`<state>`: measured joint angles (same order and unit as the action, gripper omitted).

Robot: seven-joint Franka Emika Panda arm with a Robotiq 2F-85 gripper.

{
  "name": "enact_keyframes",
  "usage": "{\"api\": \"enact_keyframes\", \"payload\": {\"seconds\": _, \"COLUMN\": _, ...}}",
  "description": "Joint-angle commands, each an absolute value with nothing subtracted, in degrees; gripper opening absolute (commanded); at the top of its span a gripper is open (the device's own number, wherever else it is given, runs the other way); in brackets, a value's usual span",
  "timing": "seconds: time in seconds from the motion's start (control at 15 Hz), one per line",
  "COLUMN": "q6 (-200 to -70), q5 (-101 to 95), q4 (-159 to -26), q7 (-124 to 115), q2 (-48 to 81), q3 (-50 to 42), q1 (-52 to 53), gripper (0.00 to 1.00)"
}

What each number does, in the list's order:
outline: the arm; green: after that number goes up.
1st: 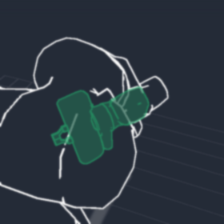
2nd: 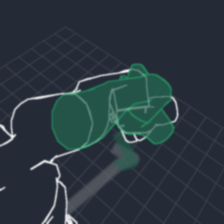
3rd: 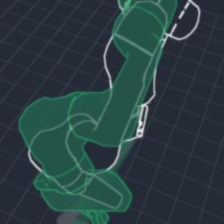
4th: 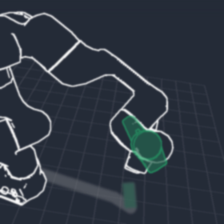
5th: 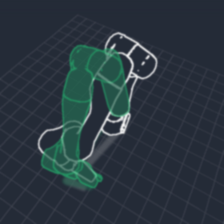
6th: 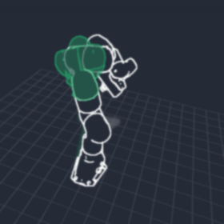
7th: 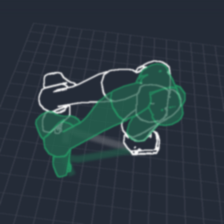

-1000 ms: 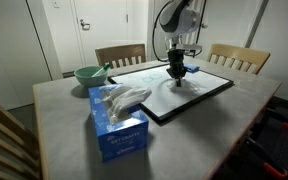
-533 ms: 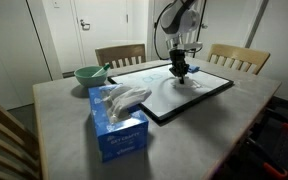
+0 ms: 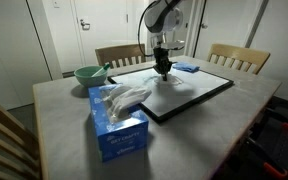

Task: Pick up the wipe and rub the white board

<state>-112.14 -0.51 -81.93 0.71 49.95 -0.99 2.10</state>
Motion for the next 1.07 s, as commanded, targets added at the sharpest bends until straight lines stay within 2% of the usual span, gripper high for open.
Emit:
{"api": "enact_keyframes", "payload": {"seconds": 0.0, "q6": -111.01, "q5": -1.33, "q4": -72.46, "q7": 1.26, "q2": 57.97, "q3": 0.57, "q1": 3.29, "gripper": 0.00}}
{"api": "enact_keyframes", "payload": {"seconds": 0.33, "q6": -106.02, "q5": -0.67, "q4": -66.58, "q7": 3.90, "q2": 60.65, "q3": 3.36, "q1": 4.95, "gripper": 0.00}}
{"api": "enact_keyframes", "payload": {"seconds": 1.0, "q6": -118.31, "q5": -6.52, "q4": -69.55, "q7": -3.61, "q2": 60.08, "q3": -4.28, "q1": 3.99, "gripper": 0.00}}
